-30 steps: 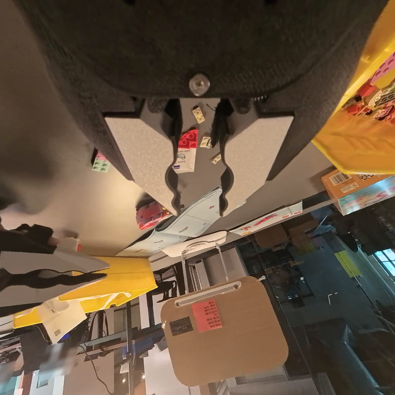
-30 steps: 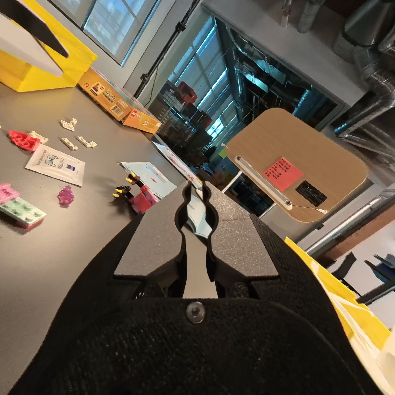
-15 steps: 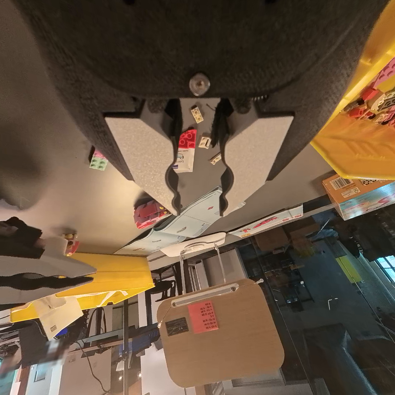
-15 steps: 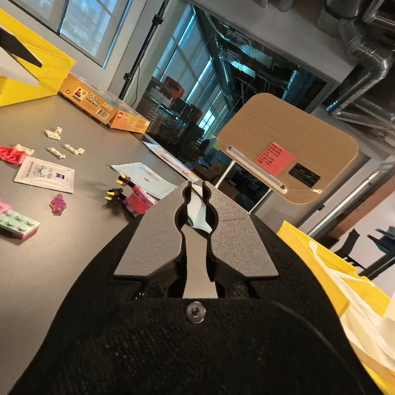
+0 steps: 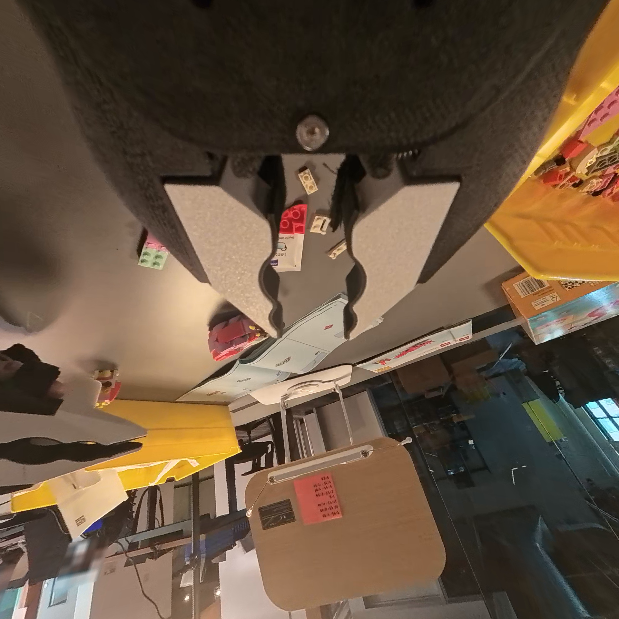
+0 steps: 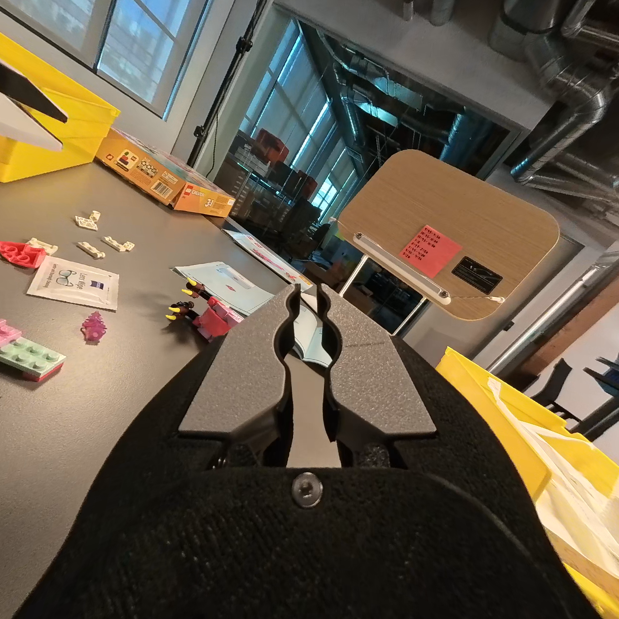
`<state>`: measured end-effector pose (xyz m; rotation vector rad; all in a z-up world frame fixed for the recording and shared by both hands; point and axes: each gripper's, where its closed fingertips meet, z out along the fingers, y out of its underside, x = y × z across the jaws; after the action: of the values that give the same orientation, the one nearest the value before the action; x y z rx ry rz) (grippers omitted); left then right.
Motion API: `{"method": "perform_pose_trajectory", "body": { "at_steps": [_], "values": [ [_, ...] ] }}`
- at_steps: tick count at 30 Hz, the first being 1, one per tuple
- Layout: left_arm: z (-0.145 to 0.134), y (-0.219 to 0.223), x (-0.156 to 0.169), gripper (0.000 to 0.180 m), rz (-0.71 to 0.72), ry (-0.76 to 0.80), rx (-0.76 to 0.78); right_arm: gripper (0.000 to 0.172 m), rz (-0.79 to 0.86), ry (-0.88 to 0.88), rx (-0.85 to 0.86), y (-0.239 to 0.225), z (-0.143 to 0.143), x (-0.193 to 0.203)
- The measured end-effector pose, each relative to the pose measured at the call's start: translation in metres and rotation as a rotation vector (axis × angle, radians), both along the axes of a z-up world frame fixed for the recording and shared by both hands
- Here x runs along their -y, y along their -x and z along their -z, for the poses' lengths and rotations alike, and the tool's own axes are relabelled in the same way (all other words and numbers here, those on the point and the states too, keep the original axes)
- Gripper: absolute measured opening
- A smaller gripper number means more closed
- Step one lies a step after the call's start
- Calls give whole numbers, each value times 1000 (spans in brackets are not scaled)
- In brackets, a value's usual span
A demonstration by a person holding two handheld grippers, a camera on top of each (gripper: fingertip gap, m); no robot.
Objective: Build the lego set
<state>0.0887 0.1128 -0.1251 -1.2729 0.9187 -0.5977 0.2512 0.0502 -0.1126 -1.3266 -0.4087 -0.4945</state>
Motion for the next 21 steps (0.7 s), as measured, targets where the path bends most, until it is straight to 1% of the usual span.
{"method": "perform_pose_trajectory", "body": {
  "at_steps": [21],
  "values": [
    [-1,1,0,35,0,1,7,7,7,-6,-11,-2,-2,1]
  ]
}}
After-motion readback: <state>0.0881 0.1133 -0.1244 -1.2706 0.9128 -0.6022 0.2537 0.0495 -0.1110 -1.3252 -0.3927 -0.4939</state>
